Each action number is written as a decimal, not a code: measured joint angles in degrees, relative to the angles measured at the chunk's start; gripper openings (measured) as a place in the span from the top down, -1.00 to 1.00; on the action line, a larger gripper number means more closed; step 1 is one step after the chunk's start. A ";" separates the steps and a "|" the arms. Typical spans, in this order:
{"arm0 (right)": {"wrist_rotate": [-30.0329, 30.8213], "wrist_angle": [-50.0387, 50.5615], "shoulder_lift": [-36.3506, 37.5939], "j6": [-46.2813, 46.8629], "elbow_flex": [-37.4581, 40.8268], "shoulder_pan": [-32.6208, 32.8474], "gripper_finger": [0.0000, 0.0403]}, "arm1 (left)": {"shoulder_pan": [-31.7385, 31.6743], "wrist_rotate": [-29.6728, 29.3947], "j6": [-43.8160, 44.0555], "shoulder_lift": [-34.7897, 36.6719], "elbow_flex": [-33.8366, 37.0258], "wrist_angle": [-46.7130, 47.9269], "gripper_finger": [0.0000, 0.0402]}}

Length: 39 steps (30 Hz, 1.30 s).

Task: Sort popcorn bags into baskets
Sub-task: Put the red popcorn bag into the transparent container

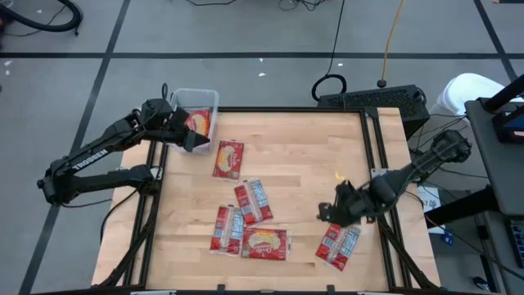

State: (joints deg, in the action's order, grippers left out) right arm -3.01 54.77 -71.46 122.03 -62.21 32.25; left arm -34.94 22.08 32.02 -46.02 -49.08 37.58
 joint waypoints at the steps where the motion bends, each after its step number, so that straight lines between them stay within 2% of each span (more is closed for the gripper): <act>1: -0.13 -0.51 -0.62 1.47 0.28 1.34 0.14 | 0.41 -0.58 0.00 -0.02 0.00 -0.01 0.20; 6: -2.68 -2.41 -3.84 3.09 1.62 5.84 -0.02 | 1.53 -1.22 0.10 -0.02 0.00 -0.02 0.20; 12: -2.83 -5.03 -6.69 2.73 5.89 11.15 -0.16 | 2.35 -1.42 0.56 -0.02 0.00 -0.04 0.20; 18: -2.89 -18.90 -7.13 -5.27 15.05 11.87 -0.17 | 3.01 -3.32 3.00 -0.04 0.00 -0.13 0.20; 26: -3.17 -33.65 -6.81 -2.83 27.65 5.38 -0.15 | 3.15 -4.36 4.76 -0.04 0.00 -0.17 0.20; 29: 0.31 -37.60 -6.49 -3.07 29.81 0.47 -0.15 | 3.13 -4.62 6.54 -0.04 0.02 -0.36 0.20; 34: 3.63 -38.25 -3.65 -10.36 30.06 -8.15 -0.15 | 3.22 -4.70 8.71 -0.04 0.02 -0.99 0.20; 39: 5.64 -36.61 2.23 -14.46 30.38 -12.36 -0.15 | 3.22 -4.72 9.23 -0.04 0.02 -1.22 0.20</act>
State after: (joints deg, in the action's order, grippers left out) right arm 2.62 18.17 -69.23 107.57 -31.83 19.90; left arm -31.73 17.37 41.24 -46.06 -49.06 36.36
